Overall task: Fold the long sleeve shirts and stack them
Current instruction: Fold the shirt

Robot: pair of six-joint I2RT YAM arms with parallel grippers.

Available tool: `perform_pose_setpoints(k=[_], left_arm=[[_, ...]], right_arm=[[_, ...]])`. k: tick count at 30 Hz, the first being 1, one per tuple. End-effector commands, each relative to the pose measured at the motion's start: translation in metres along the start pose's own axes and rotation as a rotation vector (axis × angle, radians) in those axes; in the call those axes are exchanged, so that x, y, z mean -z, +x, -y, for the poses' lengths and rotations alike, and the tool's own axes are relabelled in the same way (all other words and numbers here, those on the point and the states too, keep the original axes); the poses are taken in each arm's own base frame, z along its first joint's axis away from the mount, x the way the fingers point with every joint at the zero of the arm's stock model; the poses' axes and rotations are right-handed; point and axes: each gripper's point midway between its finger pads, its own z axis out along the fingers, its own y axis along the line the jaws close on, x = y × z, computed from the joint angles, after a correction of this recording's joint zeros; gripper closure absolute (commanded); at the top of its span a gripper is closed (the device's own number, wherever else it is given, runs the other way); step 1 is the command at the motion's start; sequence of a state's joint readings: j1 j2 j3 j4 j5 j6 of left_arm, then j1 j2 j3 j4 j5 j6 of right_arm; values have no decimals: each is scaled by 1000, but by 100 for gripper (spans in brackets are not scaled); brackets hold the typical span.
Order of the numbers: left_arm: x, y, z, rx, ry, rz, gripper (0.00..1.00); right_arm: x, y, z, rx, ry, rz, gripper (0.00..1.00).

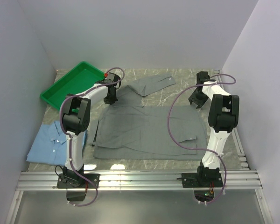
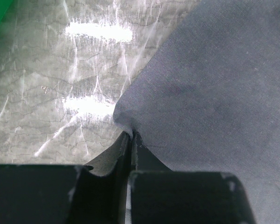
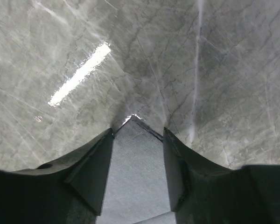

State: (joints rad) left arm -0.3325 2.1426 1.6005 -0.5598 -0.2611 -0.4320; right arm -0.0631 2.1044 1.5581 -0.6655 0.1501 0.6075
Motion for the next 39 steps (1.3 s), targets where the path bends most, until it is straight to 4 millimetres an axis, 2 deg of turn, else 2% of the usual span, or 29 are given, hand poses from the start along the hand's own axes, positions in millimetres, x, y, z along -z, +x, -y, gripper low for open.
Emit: perform_pose_setpoints(k=[1,5,10,11,14,15,23,24,27,33,39], left_arm=[[-18,35,-3,-31,-34,-110,93],[-18,35,-5,-34,-46,-108,94],[-18,36,-7,-35,-52,-107,96],[-18,37,-7,-34,-51,-109,99],[-17,37,-6,-30,-44,-110,99],[-16,35,-5,-30,-40,-102,100],[4,6,-23,35,-37,-11,99],[12,-4,-24,51,-27,23,100],[28,-15,-27,65,-5,65,99],[56,-30,-30,76,22,141,100],[79,-35,-34,82,45,191,100]], right_arm=[[-11,8,1,-6,36,-28,49],[-13,10,3,6,45,-38,60],[-12,10,3,15,45,-38,81],[-13,10,4,15,46,-37,84],[-12,10,5,23,46,-35,98],[-10,9,4,26,38,-32,100],[19,-12,-5,39,-19,45,100],[27,-16,-6,40,-35,63,100],[41,-21,-10,43,-73,88,100],[65,-23,-8,42,-116,127,100],[82,-18,-5,23,-156,149,100]])
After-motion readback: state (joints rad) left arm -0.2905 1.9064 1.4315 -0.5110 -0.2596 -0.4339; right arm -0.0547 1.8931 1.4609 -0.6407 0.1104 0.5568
